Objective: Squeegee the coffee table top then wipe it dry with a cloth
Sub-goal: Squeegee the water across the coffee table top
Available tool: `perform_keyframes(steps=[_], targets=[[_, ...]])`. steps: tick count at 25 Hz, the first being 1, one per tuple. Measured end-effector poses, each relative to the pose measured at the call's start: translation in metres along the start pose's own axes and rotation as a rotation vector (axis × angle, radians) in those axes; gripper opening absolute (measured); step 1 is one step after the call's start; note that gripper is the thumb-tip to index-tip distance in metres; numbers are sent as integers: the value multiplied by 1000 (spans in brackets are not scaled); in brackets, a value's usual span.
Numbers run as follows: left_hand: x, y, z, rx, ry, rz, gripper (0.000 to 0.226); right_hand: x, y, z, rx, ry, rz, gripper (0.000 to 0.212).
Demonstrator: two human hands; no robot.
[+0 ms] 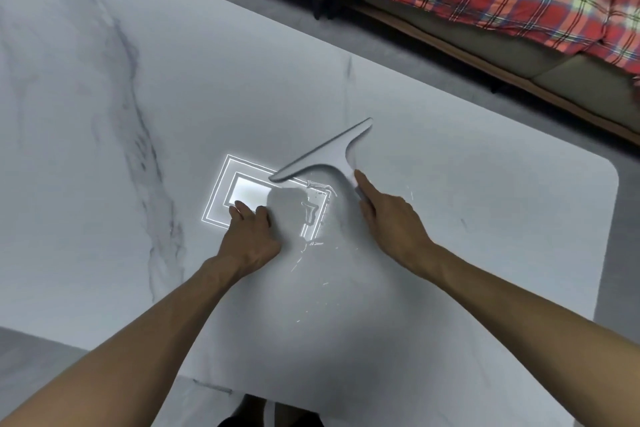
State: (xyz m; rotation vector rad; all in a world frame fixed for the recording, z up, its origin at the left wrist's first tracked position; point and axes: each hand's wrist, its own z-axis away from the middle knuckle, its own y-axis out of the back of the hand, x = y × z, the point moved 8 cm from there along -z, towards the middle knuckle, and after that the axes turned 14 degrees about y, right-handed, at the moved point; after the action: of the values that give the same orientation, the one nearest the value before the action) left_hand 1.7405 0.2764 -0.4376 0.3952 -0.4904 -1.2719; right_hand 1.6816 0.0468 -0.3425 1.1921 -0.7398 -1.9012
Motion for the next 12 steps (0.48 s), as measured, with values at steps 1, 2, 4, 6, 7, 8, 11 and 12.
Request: perform_keyframes(steps=[1,2,4,6,7,8,11,12], targets=[[-3,0,-3,20,5,-38,39,6,-5,22,-47,3,31,52],[-5,-1,-3,44,-9,-94,37,17,-9,44,-70,15,41,52],[-5,-8,3,48,-76,-175,36,44,-6,70,-88,-14,57,53],[-4,0,12,102,-120,-186,43,61,-2,97,-87,-67,57,53],[-6,0,15,120,-147,-182,46,65,-1,114,-98,-99,59,53],[-7,-1,18,140,-188,-196,43,68,3,126,-100,-123,55,51],[-19,-12,30,159,-279,-224,35,74,27,131,-7,-211,-18,48],[-23,-15,33,169,-292,-233,38,74,39,119,72,-230,-41,47]])
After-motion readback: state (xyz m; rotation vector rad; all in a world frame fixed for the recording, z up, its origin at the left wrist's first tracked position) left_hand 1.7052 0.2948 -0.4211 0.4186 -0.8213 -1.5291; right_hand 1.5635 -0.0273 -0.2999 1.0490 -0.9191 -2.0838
